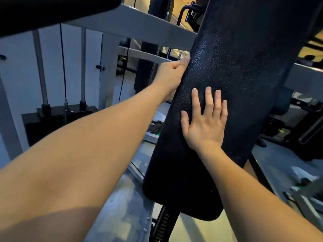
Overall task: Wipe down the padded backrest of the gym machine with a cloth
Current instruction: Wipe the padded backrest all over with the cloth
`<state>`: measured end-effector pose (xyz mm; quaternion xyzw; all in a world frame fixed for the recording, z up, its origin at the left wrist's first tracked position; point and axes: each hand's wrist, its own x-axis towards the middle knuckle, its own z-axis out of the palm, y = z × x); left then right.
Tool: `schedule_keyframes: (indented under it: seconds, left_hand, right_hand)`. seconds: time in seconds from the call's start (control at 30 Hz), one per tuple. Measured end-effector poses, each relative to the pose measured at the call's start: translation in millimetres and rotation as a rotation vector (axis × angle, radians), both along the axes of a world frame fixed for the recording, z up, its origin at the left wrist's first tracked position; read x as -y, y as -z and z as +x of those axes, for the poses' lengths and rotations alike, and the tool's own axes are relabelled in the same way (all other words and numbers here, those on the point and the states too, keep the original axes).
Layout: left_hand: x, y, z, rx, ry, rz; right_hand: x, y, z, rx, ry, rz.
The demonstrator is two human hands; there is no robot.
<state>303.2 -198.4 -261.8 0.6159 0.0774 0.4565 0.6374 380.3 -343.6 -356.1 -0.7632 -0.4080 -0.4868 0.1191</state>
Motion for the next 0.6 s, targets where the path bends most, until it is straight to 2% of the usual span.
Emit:
schedule_keyframes:
  seconds: [0.17, 0.27, 0.33, 0.5, 0.6]
  left_hand:
    - [2.8, 33.1, -10.1, -0.064, -0.202, 0.221]
    - [9.2, 76.3, -29.4, -0.157, -0.235, 0.234]
    - [14.4, 88.4, -39.5, -0.178, -0.182, 0.211]
    - [16.8, 14.4, -24.0, -0.038, -0.306, 0.232]
    - [14.5, -24.4, -6.7, -0.12, -0.377, 0.297]
  right_hand:
    - [-0.9, 1.0, -2.2, -0.006, 0.017, 0.0]
    - [-1.3, -0.1, -3.1, -0.009, 0.016, -0.005]
    - [0.7, -1.4, -3.0, -0.005, 0.018, 0.0]
    - [1.8, 0.1, -5.8, -0.028, 0.026, -0.018]
    - [0.8, -1.6, -6.1, -0.04, 0.034, -0.025]
